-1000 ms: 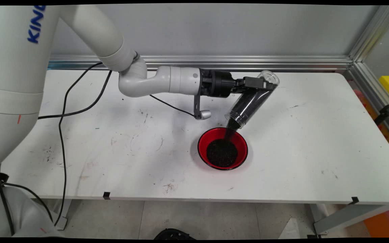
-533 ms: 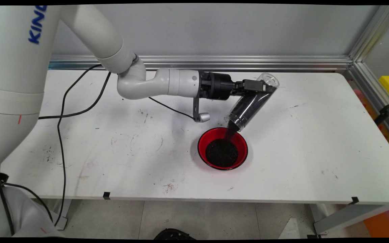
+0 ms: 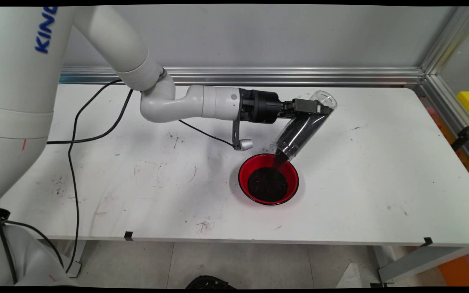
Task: Pour the black seasoning powder in the red bowl, then place the picked object on the table
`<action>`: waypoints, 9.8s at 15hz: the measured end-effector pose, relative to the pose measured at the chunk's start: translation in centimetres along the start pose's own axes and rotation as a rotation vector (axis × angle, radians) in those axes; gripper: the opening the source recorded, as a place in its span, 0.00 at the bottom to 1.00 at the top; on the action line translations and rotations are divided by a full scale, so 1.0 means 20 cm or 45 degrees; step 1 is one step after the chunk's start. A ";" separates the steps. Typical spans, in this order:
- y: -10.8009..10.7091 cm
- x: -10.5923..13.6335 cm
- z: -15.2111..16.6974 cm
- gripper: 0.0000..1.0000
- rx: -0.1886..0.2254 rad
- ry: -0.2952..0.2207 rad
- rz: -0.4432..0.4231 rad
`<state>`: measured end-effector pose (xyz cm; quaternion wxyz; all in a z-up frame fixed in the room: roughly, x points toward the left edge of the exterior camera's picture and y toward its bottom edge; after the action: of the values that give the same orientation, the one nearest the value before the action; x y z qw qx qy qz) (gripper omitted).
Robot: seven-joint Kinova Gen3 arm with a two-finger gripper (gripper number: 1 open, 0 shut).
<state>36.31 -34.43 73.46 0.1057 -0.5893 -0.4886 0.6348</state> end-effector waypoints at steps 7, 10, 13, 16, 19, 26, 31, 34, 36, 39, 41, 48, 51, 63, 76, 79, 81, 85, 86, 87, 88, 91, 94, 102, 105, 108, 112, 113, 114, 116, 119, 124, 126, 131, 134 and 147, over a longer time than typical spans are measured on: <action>-0.01 0.02 -0.01 0.00 0.001 0.004 -0.013; -0.01 0.02 -0.01 0.00 -0.004 0.006 -0.024; -0.01 0.02 -0.02 0.00 -0.013 0.006 -0.044; 0.00 0.02 -0.03 0.00 -0.019 0.008 -0.062; 0.00 0.02 -0.03 0.00 -0.029 0.010 -0.098; 0.00 -0.01 -0.04 0.00 -0.058 0.011 -0.214; -0.01 -0.04 -0.06 0.00 -0.079 0.010 -0.302; -0.02 -0.06 -0.07 0.00 -0.099 0.022 -0.368; -0.04 -0.08 -0.08 0.00 -0.112 0.029 -0.413; -0.06 -0.11 -0.09 0.00 -0.135 0.041 -0.489; -0.07 -0.13 -0.10 0.00 -0.148 0.045 -0.533; -0.15 -0.27 -0.10 0.00 -0.204 0.026 -0.769; -0.19 -0.33 -0.09 0.00 -0.215 0.016 -0.880; -0.33 -0.54 -0.04 0.00 -0.212 -0.021 -1.248; -0.61 -0.70 0.04 0.00 -0.112 0.038 -1.570; -0.66 -0.73 0.04 0.00 -0.105 0.034 -1.650; -0.66 -0.74 0.04 0.00 -0.131 0.025 -1.720; -0.58 -0.74 0.04 0.00 -0.241 0.003 -1.874; -0.56 -0.73 0.04 0.00 -0.272 0.003 -1.918; -0.55 -0.73 0.04 0.00 -0.297 0.004 -1.954; -0.54 -0.73 0.04 0.00 -0.321 0.004 -1.987; -0.50 -0.73 0.03 0.00 -0.407 -0.011 -2.093; -0.46 -0.71 0.02 0.00 -0.494 -0.024 -2.196; -0.34 -0.67 -0.06 0.00 -0.683 -0.186 -2.449; -0.28 -0.64 -0.10 0.00 -0.729 -0.234 -2.522; -0.22 -0.60 -0.14 0.00 -0.771 -0.258 -2.580; -0.15 -0.56 -0.16 0.00 -0.782 -0.270 -2.625; -0.12 -0.55 -0.17 0.00 -0.777 -0.273 -2.630; -0.10 -0.54 -0.17 0.00 -0.772 -0.276 -2.633; -0.06 -0.52 -0.18 0.00 -0.769 -0.274 -2.642; 0.01 -0.47 -0.18 0.00 -0.768 -0.257 -2.650; 0.10 -0.42 -0.19 0.00 -0.779 -0.229 -2.646; 0.13 -0.39 -0.20 0.00 -0.787 -0.223 -2.643; 0.22 -0.34 -0.20 0.00 -0.801 -0.219 -2.639; 0.26 -0.33 -0.20 0.00 -0.803 -0.219 -2.638; 0.36 -0.28 -0.18 0.00 -0.823 -0.233 -2.659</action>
<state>44.12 -40.14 72.31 0.3951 0.1642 -0.8964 0.1159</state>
